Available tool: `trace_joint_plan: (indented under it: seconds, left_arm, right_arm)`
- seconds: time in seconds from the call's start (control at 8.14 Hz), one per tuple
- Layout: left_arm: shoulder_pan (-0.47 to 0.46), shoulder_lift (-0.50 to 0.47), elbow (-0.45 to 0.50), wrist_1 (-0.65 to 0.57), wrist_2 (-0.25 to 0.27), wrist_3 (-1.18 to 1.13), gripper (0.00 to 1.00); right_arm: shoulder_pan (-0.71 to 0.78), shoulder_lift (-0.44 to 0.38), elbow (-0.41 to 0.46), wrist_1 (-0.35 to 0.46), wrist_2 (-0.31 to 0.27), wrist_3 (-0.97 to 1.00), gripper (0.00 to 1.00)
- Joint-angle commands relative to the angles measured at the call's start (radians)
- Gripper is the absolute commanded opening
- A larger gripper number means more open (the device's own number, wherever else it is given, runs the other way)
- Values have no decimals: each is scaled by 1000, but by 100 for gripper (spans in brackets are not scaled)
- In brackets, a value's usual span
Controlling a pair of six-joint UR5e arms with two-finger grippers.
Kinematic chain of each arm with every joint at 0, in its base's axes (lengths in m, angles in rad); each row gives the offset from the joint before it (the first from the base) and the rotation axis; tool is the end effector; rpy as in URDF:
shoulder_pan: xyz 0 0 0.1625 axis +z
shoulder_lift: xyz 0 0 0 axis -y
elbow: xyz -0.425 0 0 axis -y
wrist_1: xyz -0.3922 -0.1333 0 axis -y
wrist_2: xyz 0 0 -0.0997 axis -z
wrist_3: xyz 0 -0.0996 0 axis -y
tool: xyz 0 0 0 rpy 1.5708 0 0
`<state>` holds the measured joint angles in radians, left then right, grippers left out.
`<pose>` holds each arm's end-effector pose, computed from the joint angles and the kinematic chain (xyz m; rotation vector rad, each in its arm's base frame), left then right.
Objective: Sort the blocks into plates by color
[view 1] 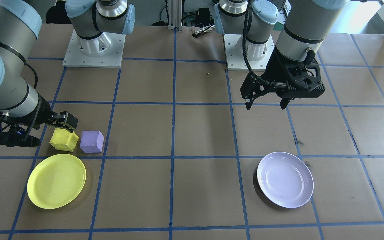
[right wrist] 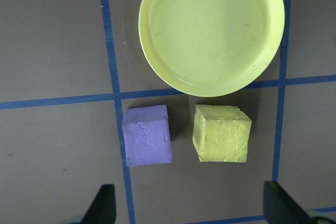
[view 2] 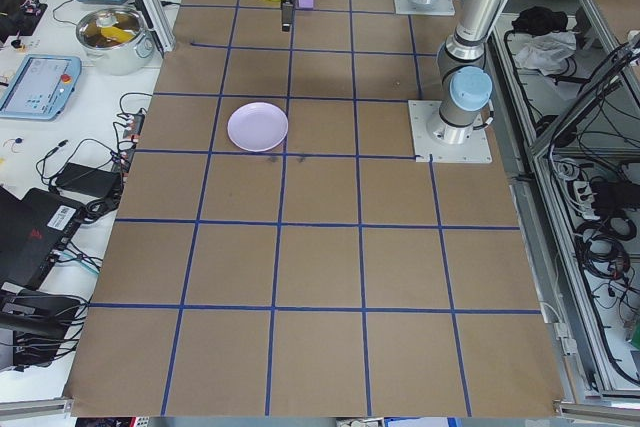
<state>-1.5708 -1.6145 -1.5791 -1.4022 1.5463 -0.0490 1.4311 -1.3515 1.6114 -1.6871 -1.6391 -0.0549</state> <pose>-0.1357 -0.5208 0.4794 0.0739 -3.1082 0.1805 0.0479 -0.5681 0.3639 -0.1229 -3.0766 -0.2306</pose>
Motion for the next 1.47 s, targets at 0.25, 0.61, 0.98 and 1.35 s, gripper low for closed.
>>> trace_joint_plan:
  seconds: [0.25,0.61,0.98,1.35]
  left_arm:
    - [2,-1,1,0,0,0,100]
    - [2,-1,-1,0,0,1,100]
    - [6,-1,1,0,0,1,100]
    - [9,-1,1,2,0,1,100]
  right_arm:
    - [-124,103,297,-290,9,-6,100]
    - [-124,120,297,-290,-5,-6,55]
    - [-123,101,202,-204,5,-2,26]
    - [-110,193,-54,-8,12,-6,27]
